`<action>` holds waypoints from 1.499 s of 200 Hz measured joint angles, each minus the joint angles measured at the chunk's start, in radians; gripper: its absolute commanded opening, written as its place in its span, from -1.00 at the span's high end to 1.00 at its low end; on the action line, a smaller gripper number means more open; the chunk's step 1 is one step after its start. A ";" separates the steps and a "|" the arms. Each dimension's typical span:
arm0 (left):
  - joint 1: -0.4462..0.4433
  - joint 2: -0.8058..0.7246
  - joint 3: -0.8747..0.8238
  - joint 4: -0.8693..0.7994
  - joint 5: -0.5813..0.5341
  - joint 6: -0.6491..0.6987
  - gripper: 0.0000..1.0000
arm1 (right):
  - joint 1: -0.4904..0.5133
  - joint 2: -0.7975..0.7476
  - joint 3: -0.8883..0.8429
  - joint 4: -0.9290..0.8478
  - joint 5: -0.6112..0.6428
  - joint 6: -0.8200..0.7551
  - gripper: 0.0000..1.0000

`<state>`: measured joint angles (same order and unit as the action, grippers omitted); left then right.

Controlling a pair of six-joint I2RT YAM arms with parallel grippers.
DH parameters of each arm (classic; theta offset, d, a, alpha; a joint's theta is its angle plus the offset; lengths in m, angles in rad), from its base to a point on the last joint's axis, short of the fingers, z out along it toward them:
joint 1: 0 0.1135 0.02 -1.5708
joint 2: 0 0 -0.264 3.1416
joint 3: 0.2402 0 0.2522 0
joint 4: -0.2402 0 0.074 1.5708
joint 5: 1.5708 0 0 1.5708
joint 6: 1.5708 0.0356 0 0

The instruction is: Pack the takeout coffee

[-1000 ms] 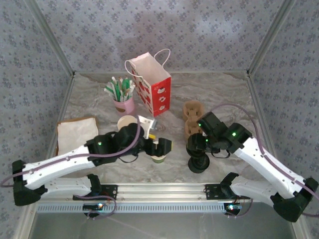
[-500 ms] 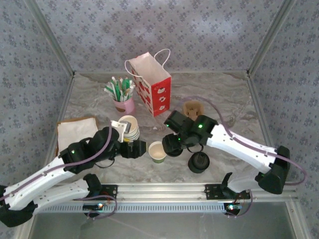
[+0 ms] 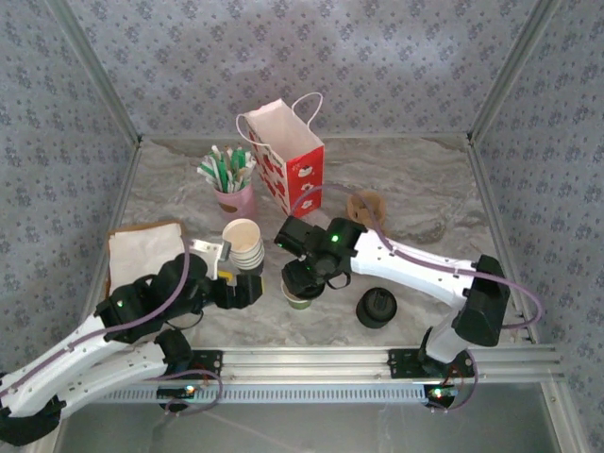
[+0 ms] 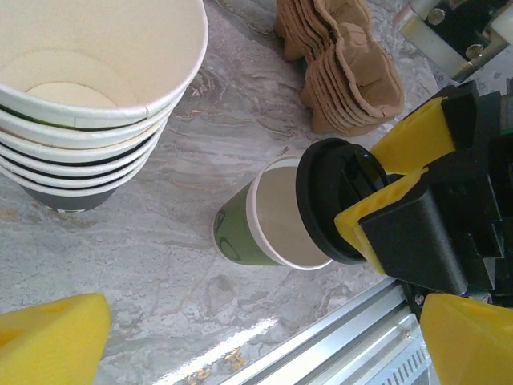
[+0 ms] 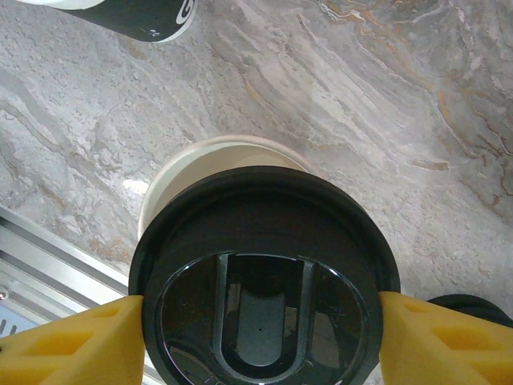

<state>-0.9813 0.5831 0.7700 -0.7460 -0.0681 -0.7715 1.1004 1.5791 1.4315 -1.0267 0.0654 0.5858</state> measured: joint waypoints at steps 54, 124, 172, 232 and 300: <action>0.005 0.000 -0.019 0.000 0.000 0.000 -0.99 | 0.004 0.049 0.036 0.003 0.000 -0.004 -0.41; 0.006 -0.007 -0.027 0.000 0.000 0.000 -0.99 | 0.013 0.091 0.060 -0.002 -0.001 -0.011 -0.41; 0.011 -0.007 -0.030 0.001 0.000 0.000 -0.99 | 0.017 0.117 0.078 -0.016 0.000 -0.011 -0.42; 0.013 -0.011 -0.037 0.001 0.000 0.000 -0.99 | 0.034 0.132 0.117 -0.066 0.033 -0.011 -0.42; 0.018 -0.014 -0.037 0.001 0.000 0.000 -0.99 | 0.037 0.145 0.126 -0.077 0.036 -0.011 -0.42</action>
<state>-0.9638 0.5694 0.7334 -0.7448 -0.0681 -0.7715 1.1378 1.7241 1.5570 -1.1042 0.1017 0.5743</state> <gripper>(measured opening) 0.994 0.711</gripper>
